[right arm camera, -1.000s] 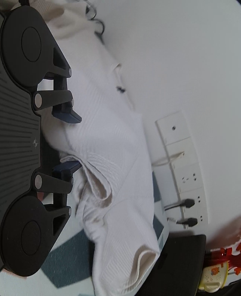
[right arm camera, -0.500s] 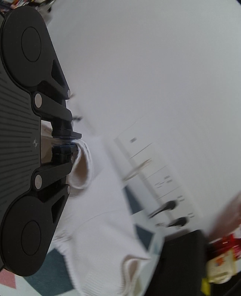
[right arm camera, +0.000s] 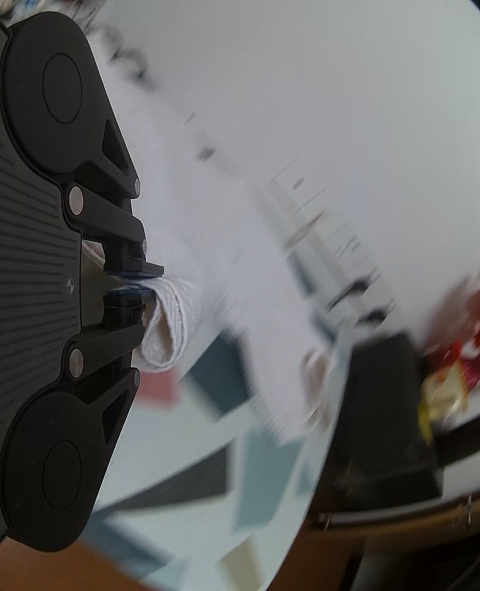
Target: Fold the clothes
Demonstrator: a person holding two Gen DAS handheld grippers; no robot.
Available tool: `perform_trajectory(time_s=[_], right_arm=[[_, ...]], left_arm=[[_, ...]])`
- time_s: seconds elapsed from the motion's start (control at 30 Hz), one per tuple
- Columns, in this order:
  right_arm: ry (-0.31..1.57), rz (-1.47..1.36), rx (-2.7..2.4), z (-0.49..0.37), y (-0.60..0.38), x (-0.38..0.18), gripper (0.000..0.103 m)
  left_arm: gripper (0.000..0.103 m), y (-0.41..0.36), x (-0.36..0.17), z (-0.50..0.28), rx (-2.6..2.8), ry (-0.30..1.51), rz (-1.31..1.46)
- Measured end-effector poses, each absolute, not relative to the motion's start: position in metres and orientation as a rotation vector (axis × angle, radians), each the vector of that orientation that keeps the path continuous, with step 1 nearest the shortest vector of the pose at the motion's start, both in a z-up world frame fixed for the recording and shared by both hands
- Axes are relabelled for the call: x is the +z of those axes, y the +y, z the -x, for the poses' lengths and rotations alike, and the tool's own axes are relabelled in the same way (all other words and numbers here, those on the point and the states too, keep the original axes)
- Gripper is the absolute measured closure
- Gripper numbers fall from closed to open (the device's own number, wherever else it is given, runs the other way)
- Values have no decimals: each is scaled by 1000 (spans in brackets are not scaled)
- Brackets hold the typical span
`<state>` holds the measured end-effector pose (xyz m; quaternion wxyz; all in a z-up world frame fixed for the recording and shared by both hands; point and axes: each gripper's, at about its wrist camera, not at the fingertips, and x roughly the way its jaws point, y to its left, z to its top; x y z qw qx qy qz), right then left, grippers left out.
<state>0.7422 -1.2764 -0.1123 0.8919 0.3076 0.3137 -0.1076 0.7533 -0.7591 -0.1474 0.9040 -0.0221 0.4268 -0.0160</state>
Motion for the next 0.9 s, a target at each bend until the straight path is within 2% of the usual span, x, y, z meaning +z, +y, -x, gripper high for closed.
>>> perform_trajectory(time_s=[0.03,0.07,0.1,0.17,0.2,0.33,0.47,0.53,0.6,0.73,0.8,0.9], right_arm=[[671,-632,-243,-735,-1273,-120,91],[690,-626,-263,-727,-1269,-127,85],[710,-620,-283,-720,-1265,-134,78],[749,-607,-323,-705,-1258,-149,72],[758,-594,-341,-699,-1253,-153,68],[729,-495,-315,-691,-1229,-142,62],[728,-364,-202,-698,-1188,-136,47],[734,-264,-108,-709,-1157,-135,45],[739,-147,-3,-723,-1126,-139,31],[775,63,196,-740,-1067,-153,31],[783,118,284,-740,-1045,-156,21],[765,194,390,-737,-1016,-160,19]], left_arm=[[89,-765,-151,-746,-45,864,-11],[82,-770,-154,-739,-56,845,-68],[61,-776,-157,-732,-68,826,-125],[42,-785,-156,-725,-73,811,-232],[42,-788,-155,-722,-83,796,-266],[40,-790,-158,-717,-107,770,-361],[35,-790,-160,-725,-80,751,-397],[35,-784,-157,-729,-53,767,-348],[32,-774,-155,-731,-36,778,-287],[29,-763,-157,-730,-8,800,-275],[24,-758,-158,-725,-7,804,-272],[23,-751,-158,-720,-6,813,-242]])
